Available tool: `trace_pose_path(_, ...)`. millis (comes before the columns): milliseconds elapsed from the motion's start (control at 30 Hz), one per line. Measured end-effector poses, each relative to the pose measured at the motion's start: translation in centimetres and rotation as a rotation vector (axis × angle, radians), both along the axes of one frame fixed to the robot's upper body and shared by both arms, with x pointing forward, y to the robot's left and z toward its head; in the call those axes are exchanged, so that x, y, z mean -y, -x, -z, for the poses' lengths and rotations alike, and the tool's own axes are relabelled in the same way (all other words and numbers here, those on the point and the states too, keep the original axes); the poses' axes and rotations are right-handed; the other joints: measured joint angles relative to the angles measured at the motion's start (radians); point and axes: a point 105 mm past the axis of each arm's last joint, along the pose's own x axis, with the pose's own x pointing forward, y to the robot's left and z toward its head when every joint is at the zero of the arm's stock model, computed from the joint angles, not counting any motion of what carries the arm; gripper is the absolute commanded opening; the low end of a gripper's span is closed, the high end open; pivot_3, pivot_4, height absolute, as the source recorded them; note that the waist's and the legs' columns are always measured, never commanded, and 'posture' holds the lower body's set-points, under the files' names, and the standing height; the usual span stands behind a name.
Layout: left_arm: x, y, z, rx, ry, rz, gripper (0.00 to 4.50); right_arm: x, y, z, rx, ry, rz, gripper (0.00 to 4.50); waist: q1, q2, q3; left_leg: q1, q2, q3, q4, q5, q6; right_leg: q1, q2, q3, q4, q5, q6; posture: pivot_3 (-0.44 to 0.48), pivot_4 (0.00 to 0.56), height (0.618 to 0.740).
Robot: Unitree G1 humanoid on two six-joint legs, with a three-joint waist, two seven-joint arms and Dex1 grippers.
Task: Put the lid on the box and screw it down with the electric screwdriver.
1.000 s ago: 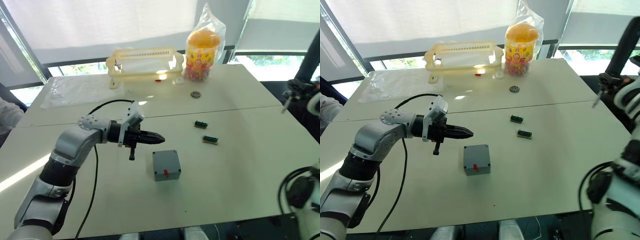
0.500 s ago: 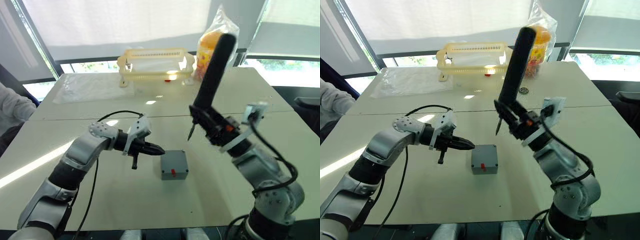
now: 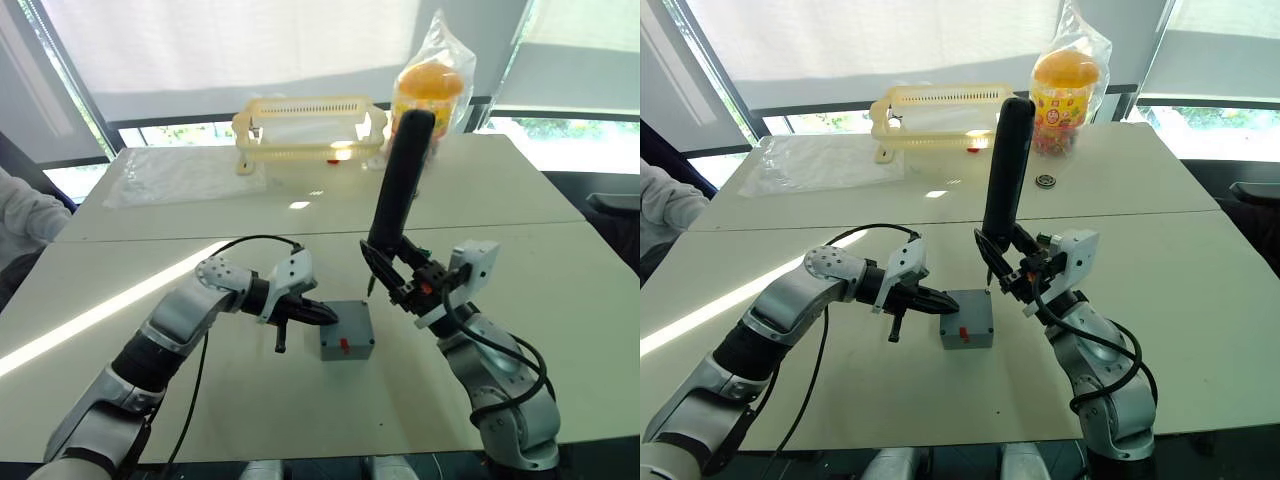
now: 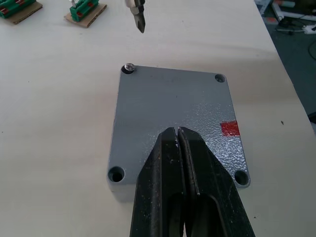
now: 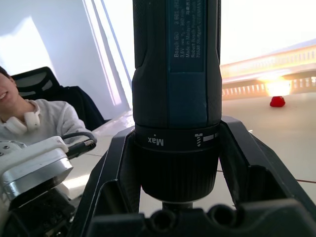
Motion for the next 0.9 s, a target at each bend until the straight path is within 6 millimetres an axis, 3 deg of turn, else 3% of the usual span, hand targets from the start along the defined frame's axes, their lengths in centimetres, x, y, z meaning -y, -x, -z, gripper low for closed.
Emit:
trace_pose_path(367,0.0,0.0,0.0,-0.006,0.002,0.000,0.00,-0.8,-0.5,1.8,0.011,0.016,0.019,1.81,0.000,0.000,0.000,0.000,0.000,0.000,0.000,0.000,0.000,0.000,0.000,0.000,0.000,0.000,0.000,0.000,0.150,0.740)
trace_pose_path(900,0.0,-0.1,0.0,-0.005,0.002,-0.004,0.00,-0.4,-0.8,2.0,0.036,0.025,0.041,1.81,0.000,0.000,0.000,0.000,0.000,0.000,0.000,0.000,0.000,0.000,0.000,0.000,0.000,0.000,0.000,0.000,0.150,0.740)
